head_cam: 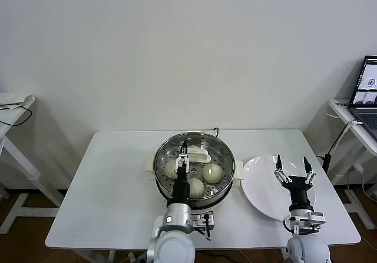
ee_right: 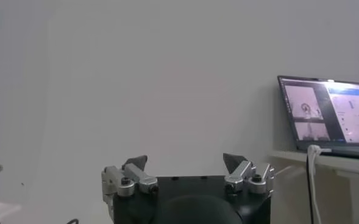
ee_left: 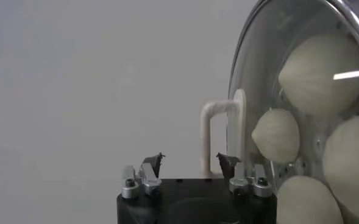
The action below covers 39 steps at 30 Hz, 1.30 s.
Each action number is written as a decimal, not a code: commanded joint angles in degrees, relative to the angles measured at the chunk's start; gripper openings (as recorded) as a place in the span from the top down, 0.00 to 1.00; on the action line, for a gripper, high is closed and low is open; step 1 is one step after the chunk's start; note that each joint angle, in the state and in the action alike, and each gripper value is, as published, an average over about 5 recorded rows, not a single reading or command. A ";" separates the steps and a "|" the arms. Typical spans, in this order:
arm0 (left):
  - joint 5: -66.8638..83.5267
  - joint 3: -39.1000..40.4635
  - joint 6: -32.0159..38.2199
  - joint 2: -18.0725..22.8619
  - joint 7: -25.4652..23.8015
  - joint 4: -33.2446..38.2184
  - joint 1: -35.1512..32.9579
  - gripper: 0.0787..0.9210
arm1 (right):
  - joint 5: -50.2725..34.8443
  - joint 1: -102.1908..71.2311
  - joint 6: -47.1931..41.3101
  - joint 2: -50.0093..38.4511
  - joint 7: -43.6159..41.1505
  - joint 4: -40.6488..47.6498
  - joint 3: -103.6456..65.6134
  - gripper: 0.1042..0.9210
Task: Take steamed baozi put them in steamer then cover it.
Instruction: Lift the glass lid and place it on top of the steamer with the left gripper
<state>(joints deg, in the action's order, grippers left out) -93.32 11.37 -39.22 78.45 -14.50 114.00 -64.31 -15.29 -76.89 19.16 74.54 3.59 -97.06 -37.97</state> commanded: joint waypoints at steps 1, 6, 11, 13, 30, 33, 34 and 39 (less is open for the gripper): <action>3.80 -3.38 0.48 -6.98 1.49 15.98 -8.12 0.12 | -0.07 0.92 -0.01 -0.24 0.01 1.24 0.20 0.12; 16.70 -13.56 6.18 -9.16 10.56 23.95 -14.52 0.12 | -0.09 1.09 -0.13 -0.41 0.04 1.46 0.38 0.12; 44.99 -27.09 15.62 -9.47 21.81 28.40 -21.85 0.12 | -0.38 0.51 -1.70 -0.51 -0.06 -0.81 0.18 0.12; 56.58 -33.23 20.30 -8.26 22.92 28.34 -24.33 0.12 | -1.03 -0.01 -3.17 -0.68 -0.37 -2.47 -0.16 0.12; 80.42 -50.36 39.04 3.13 17.07 13.26 -27.51 0.12 | -5.02 -3.41 -12.58 -1.69 -2.07 -15.48 -2.88 0.12; 80.90 -50.15 39.87 3.54 17.09 13.32 -28.26 0.12 | -5.06 -3.79 -12.46 -1.57 -2.12 -16.21 -2.96 0.12; 81.02 -50.08 40.13 3.66 17.10 13.38 -28.50 0.12 | -5.01 -3.95 -12.52 -1.54 -2.13 -16.49 -2.97 0.12; 81.26 -49.39 40.82 4.01 17.24 13.70 -29.24 0.12 | -4.82 -4.91 -12.72 -1.55 -2.06 -17.99 -3.07 0.12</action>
<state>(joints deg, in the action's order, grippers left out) -20.40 -33.47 -4.59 80.22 2.25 129.64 -90.56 -19.52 -80.53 8.40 73.06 1.68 -110.67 -40.73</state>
